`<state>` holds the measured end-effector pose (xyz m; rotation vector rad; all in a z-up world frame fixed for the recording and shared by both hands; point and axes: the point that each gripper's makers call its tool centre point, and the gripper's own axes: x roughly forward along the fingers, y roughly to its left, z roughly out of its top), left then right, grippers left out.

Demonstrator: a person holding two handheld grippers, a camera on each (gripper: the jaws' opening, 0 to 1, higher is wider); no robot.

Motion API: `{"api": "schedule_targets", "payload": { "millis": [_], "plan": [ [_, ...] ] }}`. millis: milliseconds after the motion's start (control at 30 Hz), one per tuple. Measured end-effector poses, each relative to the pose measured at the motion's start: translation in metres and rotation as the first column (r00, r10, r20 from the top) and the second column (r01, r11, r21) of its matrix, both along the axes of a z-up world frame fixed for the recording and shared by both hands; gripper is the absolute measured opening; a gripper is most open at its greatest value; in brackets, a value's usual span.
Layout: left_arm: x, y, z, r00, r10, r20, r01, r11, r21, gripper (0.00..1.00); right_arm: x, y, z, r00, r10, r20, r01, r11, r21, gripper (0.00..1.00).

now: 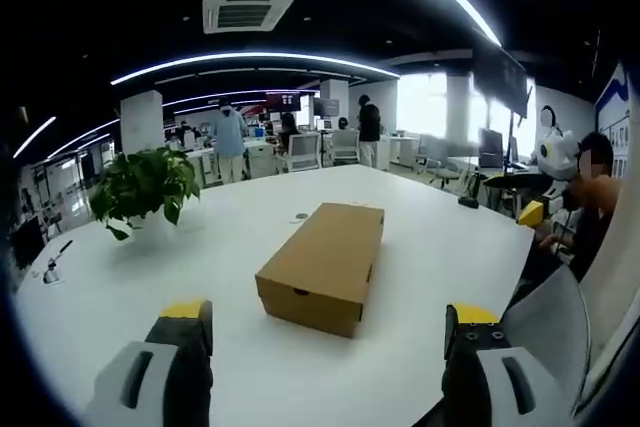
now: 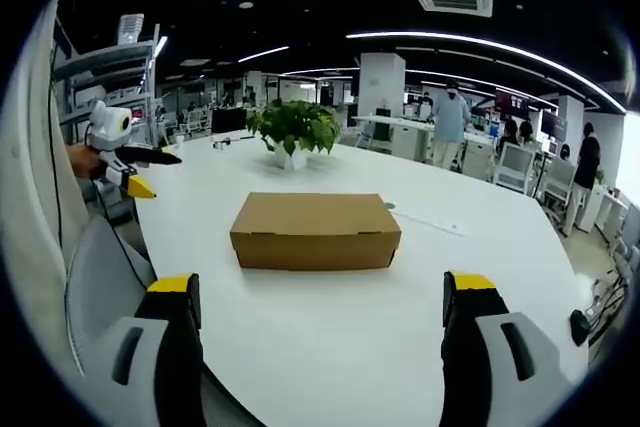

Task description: Operate the shoe box by opening the lid, removing the specified soft item, and placing it in the target area until the item is outside and the box remains undamaged.

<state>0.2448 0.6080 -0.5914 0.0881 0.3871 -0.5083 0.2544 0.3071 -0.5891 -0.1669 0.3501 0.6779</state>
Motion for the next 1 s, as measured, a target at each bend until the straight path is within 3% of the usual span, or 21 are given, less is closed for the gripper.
{"api": "schedule_targets", "payload": {
  "millis": [400,1000],
  "plan": [
    [-0.006,-0.002,-0.012,0.999,0.000,-0.036,0.000,1.000,-0.005,0.98,-0.001,-0.001,-0.006,1.000,-0.007,-0.010,0.007,1.000,0.000,0.96],
    [-0.012,-0.012,-0.015,0.999,-0.006,-0.052,0.006,1.000,-0.005,0.97,-0.004,-0.002,-0.008,1.000,-0.008,-0.011,0.008,1.000,0.027,0.96]
  ]
}}
